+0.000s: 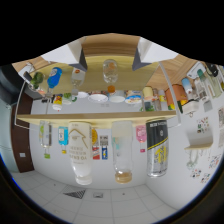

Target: Make me a cup of Vodka Sunrise.

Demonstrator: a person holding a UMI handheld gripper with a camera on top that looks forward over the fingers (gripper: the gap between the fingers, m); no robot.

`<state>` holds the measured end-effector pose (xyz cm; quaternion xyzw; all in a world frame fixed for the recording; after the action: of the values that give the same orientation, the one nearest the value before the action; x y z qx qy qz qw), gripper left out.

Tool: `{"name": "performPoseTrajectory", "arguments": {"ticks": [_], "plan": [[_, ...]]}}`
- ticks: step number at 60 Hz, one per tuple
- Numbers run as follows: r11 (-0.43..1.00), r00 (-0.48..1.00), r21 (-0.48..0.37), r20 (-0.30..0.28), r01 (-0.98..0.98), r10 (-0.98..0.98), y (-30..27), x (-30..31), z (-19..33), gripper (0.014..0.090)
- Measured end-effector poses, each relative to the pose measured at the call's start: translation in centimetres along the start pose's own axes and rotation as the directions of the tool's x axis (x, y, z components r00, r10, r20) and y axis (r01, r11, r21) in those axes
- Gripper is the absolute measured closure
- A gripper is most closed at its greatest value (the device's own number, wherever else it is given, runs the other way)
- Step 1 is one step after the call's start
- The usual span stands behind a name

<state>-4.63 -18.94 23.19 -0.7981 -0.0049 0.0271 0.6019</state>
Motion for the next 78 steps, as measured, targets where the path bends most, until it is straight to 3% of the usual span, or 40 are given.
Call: {"name": "performPoseTrajectory", "arguments": {"ticks": [5, 16, 26, 41, 61, 78], "plan": [[1.0, 1.0, -0.014, 0.0, -0.007, 0.007, 0.1, -0.6, 2.6, 0.0242], [0.999, 1.0, -0.053, -0.017, 0.004, -0.004, 1.4, -0.8, 7.2, 0.0411], [0.997, 0.997, -0.073, -0.076, 0.025, -0.03, 2.3, 0.4, 8.8, 0.0677], [0.995, 0.996, -0.086, -0.074, 0.045, -0.051, 2.3, 0.1, 8.3, 0.0694], [0.998, 0.998, 0.005, 0.02, 0.062, -0.062, -0.8, -3.3, 1.9, 0.0698], [0.998, 1.0, -0.053, 0.02, -0.016, 0.018, 5.5, -3.6, -3.0, 0.0699]]}}
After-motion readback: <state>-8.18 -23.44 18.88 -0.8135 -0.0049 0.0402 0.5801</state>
